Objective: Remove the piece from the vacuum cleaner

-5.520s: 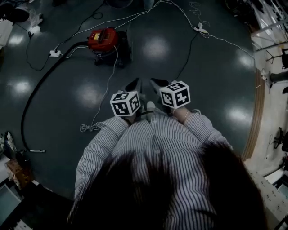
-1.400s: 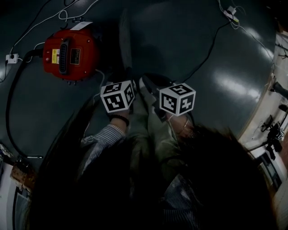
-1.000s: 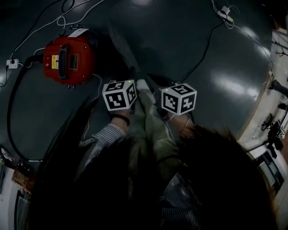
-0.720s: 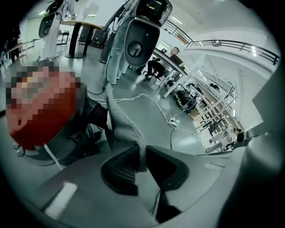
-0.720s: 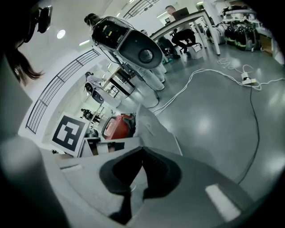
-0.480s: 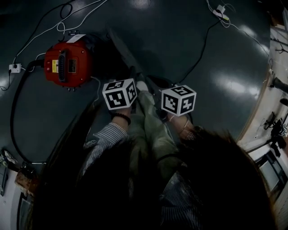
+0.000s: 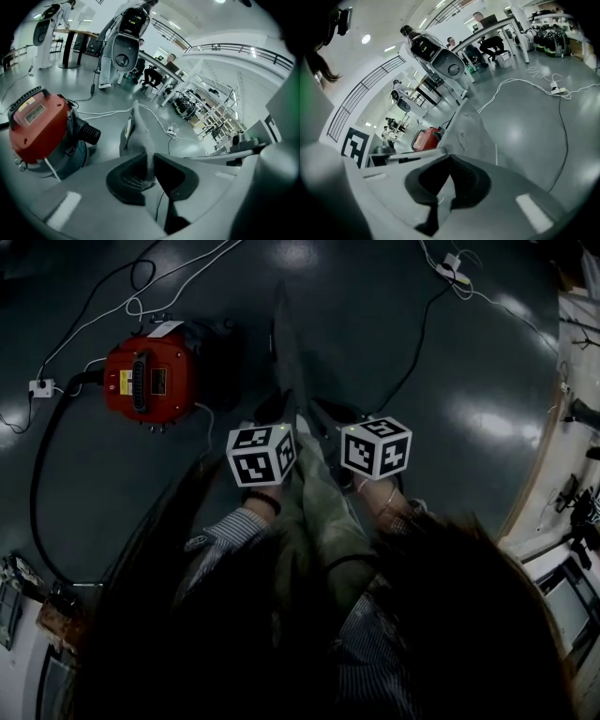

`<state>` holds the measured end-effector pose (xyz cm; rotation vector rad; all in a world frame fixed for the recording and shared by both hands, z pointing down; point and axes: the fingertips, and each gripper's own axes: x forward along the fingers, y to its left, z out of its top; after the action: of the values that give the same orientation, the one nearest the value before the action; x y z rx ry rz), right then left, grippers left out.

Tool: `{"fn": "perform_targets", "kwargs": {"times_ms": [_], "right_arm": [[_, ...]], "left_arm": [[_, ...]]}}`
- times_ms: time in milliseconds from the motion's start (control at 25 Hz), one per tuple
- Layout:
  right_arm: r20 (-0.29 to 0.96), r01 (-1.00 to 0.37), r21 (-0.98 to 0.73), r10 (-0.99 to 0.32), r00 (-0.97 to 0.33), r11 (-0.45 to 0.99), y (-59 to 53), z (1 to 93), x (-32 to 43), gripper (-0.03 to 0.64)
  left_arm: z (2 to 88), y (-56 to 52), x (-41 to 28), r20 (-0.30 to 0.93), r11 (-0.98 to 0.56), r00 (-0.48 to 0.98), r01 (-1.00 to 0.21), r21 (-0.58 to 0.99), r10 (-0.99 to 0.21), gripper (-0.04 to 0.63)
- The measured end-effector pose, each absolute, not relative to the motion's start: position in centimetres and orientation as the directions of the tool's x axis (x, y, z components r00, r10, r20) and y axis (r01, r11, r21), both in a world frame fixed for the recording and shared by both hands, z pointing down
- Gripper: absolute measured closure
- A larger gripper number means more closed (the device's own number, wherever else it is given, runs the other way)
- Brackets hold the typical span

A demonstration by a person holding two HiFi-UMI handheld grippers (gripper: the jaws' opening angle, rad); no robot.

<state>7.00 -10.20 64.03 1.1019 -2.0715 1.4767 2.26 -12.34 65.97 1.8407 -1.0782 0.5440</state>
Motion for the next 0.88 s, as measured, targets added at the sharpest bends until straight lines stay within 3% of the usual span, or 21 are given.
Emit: {"fn": "perform_targets", "kwargs": {"times_ms": [320, 880], "right_arm": [[0.663, -0.770, -0.608, -0.409, -0.627, 0.194, -9.1, 54.7, 7.5, 0.615], [0.555, -0.680, -0.575, -0.393, -0.733, 0.455, -7.0, 37.5, 3.3, 0.615]], "left_arm": [[54.4, -9.7, 1.5, 0.682, -0.230, 0.543, -0.835, 0.500, -0.490, 0.545], [37.4, -7.0, -3.3, 0.588, -0.222, 0.535, -0.824, 0.521, -0.606, 0.545]]}}
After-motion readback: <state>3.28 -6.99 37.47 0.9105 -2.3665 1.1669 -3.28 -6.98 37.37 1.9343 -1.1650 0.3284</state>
